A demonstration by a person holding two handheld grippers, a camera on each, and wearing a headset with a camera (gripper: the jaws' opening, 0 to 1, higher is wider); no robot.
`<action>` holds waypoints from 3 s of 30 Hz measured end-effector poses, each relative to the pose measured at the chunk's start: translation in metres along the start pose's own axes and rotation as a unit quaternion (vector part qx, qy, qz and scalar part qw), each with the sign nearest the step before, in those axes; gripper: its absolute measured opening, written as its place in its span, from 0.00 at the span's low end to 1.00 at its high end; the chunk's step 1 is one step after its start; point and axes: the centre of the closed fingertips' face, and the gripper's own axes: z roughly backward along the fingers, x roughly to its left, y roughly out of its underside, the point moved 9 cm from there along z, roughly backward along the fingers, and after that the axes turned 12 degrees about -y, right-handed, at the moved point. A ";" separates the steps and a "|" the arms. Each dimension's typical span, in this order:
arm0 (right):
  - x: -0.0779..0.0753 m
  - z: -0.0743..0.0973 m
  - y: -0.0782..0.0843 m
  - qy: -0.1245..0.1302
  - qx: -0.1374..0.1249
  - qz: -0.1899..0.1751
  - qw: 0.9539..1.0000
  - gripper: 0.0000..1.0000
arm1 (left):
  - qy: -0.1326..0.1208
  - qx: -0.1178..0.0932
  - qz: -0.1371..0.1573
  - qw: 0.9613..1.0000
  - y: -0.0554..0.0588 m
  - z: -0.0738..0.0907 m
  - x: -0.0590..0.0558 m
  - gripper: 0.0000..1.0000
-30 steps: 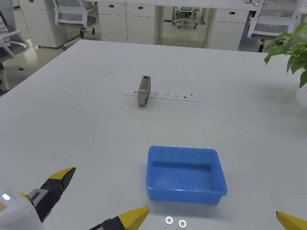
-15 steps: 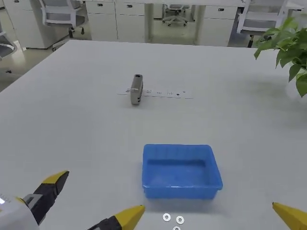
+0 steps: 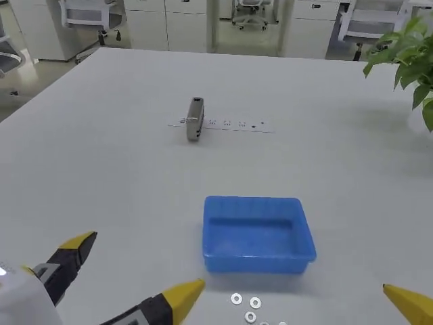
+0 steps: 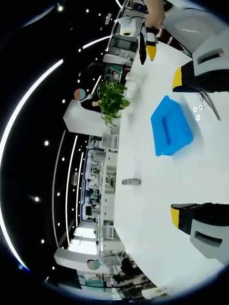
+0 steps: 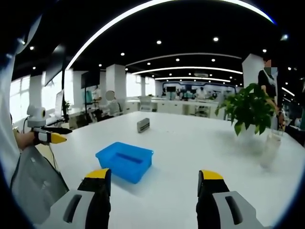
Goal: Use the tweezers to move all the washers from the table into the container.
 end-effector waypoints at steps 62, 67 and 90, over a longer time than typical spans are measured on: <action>0.085 -0.109 0.055 -0.310 0.306 0.131 0.891 0.11 | 0.340 0.291 -0.396 0.802 0.067 -0.065 -0.062 0.00; 0.086 -0.112 0.057 -0.316 0.304 0.136 0.888 0.11 | 0.365 0.280 -0.428 0.778 0.067 -0.064 -0.064 0.00; 0.094 -0.112 0.056 -0.341 0.291 0.160 0.879 0.09 | 0.403 0.197 -0.447 0.774 0.003 -0.036 -0.094 0.00</action>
